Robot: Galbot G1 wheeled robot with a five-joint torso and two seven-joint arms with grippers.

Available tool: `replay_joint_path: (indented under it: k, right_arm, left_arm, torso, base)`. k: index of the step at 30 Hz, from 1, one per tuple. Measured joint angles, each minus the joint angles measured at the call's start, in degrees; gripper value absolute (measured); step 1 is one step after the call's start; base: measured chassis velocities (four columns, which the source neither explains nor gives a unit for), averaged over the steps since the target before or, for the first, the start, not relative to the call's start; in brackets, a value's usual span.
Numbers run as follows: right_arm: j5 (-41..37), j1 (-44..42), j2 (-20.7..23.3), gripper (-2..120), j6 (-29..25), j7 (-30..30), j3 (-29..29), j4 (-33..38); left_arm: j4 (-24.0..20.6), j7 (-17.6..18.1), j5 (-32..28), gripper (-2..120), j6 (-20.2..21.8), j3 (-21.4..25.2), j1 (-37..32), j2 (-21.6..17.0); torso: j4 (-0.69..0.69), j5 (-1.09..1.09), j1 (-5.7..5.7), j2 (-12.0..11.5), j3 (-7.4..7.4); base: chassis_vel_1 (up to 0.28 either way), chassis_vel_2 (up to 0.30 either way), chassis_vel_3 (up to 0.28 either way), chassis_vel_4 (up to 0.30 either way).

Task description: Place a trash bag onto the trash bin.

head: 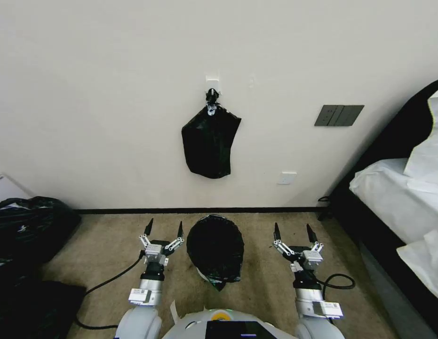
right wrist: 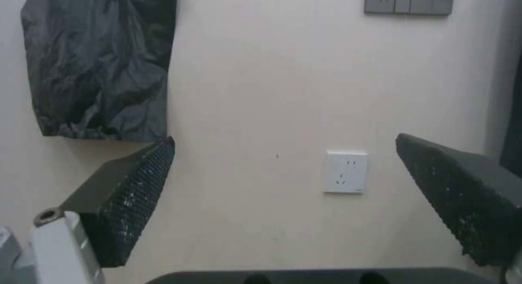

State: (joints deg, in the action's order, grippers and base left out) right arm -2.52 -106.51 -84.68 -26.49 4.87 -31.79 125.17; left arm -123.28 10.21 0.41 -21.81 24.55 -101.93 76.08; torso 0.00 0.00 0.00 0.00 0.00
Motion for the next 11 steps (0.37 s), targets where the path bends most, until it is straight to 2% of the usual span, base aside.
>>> replay_joint_path:
  k: [11]
  right_arm:
    - [0.00, 0.00, 0.00, 100, 0.00, 0.00, 0.00, 0.00]
  left_arm:
    - [0.00, 0.00, 0.00, 100, 0.00, 0.00, 0.00, 0.00]
  torso:
    - [0.00, 0.00, 0.00, 0.00, 0.00]
  base:
    - [0.000, 0.000, 0.000, 0.000]
